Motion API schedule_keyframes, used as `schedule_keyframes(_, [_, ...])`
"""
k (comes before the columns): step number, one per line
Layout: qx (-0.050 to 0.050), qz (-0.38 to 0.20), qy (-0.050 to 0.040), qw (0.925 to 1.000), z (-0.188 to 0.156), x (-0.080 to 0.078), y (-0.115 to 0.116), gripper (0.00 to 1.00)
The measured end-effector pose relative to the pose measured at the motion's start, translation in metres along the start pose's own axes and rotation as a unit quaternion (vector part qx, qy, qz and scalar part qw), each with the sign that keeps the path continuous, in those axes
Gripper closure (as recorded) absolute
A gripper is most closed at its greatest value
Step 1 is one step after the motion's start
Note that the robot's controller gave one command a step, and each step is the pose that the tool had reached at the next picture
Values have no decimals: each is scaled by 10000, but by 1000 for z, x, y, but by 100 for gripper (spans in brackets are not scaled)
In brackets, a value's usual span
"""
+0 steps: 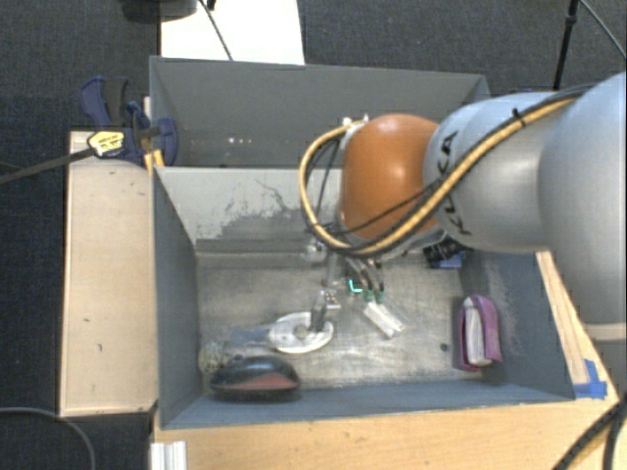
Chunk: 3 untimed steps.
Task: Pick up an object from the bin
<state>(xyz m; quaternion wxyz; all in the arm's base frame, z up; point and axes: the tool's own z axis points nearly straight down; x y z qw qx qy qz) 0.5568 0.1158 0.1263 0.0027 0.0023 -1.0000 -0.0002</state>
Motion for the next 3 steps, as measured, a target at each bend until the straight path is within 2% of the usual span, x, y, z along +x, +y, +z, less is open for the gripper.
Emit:
schedule_keyframes(1, [2, -2, 13, 10000, 50, 52, 10, 0])
schedule_keyframes(2, [-2, 46, -32, 10000, 47, 49, 9, 100])
schedule_keyframes(3, [9, -2193, -78, 9756, -147, 17, 3, 100])
